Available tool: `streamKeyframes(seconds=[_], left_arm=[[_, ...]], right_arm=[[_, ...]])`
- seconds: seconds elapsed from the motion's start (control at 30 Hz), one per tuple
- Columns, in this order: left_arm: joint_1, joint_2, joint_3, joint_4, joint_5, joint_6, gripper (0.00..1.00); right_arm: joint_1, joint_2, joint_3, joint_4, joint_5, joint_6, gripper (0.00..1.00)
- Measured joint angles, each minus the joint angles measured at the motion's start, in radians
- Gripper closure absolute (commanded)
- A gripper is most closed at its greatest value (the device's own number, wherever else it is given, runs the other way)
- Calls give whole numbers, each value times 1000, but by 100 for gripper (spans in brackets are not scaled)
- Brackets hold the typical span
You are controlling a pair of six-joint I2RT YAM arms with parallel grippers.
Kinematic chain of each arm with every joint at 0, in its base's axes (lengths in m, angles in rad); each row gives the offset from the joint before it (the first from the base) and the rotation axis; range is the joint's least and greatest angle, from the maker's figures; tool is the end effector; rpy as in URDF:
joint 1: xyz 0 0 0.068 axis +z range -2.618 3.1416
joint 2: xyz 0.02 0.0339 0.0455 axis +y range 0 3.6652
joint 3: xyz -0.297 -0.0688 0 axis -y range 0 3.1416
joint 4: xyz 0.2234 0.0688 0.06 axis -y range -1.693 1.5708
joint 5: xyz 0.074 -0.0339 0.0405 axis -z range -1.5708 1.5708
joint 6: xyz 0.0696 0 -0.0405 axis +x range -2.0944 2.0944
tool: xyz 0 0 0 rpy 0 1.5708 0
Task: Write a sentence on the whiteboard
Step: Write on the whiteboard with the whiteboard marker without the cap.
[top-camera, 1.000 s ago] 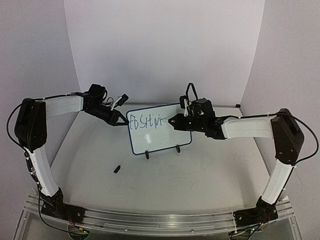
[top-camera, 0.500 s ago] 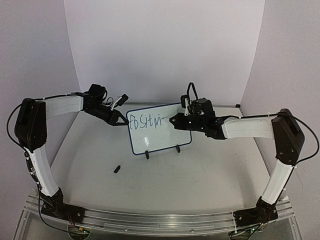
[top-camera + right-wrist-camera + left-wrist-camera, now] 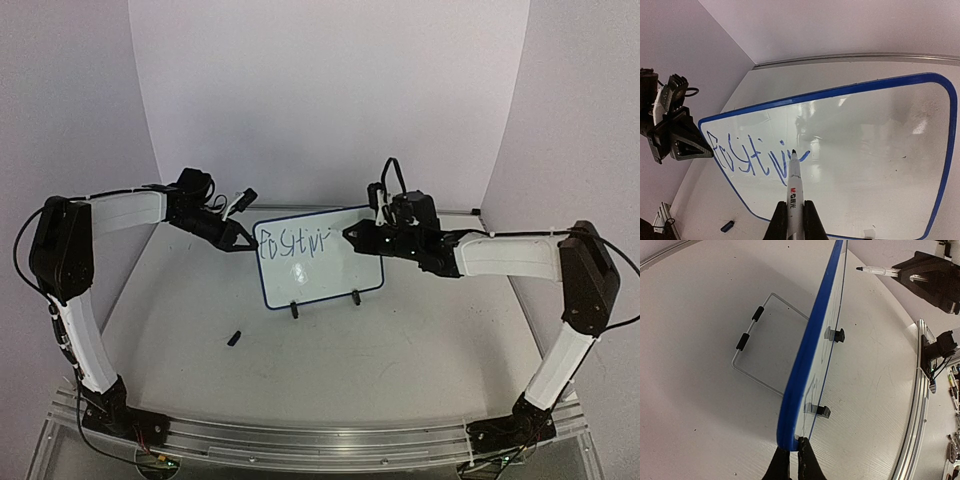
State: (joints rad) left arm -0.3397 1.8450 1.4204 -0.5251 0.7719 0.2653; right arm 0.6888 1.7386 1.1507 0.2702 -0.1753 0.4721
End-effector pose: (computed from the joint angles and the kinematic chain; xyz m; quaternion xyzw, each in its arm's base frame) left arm 0.3617 -0.1793 0.2613 0.3726 0.8078 -0.3687 0.2696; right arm 0.3198 0.2790 0.2878 -0.1383 0.7967 0.3796 0.4495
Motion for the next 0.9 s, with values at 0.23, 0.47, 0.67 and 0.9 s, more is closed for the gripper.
streamKeyframes(seconds=[0.23, 0.47, 0.67, 0.9], left_arm=[[0, 0, 0, 0, 0, 0, 100], [0, 0, 0, 0, 0, 0, 100], [0, 0, 0, 0, 0, 0, 100], [0, 0, 0, -1, -1, 0, 100]], right_arm=[[0, 2, 10, -2, -34, -2, 100], [0, 34, 50, -4, -23, -4, 100], [0, 69, 61, -13, -12, -4, 100], [0, 71, 61, -14, 2, -4, 100]])
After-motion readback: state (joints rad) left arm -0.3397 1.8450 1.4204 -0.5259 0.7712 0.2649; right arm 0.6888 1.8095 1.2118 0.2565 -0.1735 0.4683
